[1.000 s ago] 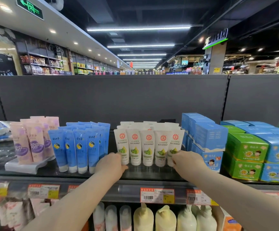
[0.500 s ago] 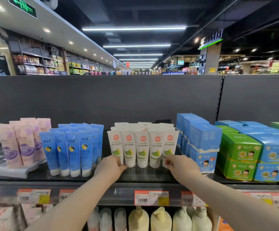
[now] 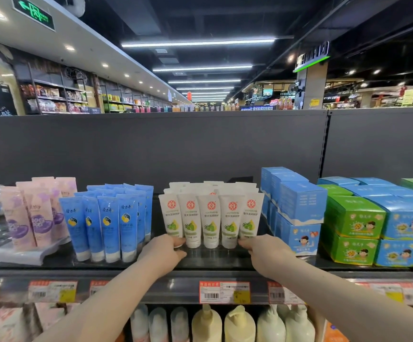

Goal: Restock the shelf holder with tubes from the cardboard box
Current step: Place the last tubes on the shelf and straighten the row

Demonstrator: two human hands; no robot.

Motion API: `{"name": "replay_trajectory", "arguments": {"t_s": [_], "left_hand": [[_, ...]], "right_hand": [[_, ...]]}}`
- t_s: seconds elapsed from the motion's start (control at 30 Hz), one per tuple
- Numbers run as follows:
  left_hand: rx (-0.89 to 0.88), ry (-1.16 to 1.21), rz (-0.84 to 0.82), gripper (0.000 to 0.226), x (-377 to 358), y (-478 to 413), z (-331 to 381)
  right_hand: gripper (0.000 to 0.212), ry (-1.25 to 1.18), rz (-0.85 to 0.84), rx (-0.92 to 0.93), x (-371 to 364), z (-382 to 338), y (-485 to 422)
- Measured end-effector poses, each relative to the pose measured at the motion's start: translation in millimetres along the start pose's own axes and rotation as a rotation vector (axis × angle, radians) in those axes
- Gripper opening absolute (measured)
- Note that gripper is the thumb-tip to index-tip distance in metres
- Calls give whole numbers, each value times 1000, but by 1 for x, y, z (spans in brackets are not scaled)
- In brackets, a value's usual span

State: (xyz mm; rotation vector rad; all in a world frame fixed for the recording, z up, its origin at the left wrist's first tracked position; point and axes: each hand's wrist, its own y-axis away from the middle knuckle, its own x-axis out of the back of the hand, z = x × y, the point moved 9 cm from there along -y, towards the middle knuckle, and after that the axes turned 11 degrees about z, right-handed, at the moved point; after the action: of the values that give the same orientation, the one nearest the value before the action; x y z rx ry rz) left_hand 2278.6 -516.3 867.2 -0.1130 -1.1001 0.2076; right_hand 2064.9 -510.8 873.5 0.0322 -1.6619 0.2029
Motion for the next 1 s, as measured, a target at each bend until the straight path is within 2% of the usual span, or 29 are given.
{"name": "replay_trajectory", "arguments": {"t_s": [0.17, 0.33, 0.47, 0.57, 0.63, 0.7, 0.73, 0.8, 0.87, 0.97, 1.0], "left_hand": [[-23, -42, 2, 44, 3, 5, 2], [-50, -50, 5, 46, 4, 11, 2], [-60, 18, -4, 47, 5, 13, 0], [-75, 50, 40, 46, 7, 17, 1], [-77, 86, 119, 43, 12, 19, 4], [-47, 179, 200, 43, 20, 18, 6], [-14, 253, 231, 45, 23, 17, 5], [46, 392, 307, 47, 32, 15, 3], [92, 491, 358, 54, 37, 13, 2], [148, 558, 299, 91, 25, 9, -1], [158, 560, 270, 97, 19, 7, -2]], "right_hand": [[63, -43, -9, -21, 1, 3, 3], [55, -191, 26, -71, 4, 8, 6], [42, -400, 165, -191, 12, 24, 11], [23, -512, 313, -230, 22, 29, 18], [38, -684, 411, -245, 31, 28, 20], [68, -846, 464, -282, 39, 27, 16], [78, -897, 470, -324, 39, 28, 12], [83, -966, 434, -424, 32, 31, 2], [79, -934, 332, -474, 18, 31, -6], [64, -889, 237, -447, 6, 27, -10], [57, -877, 235, -436, 6, 26, -10]]}}
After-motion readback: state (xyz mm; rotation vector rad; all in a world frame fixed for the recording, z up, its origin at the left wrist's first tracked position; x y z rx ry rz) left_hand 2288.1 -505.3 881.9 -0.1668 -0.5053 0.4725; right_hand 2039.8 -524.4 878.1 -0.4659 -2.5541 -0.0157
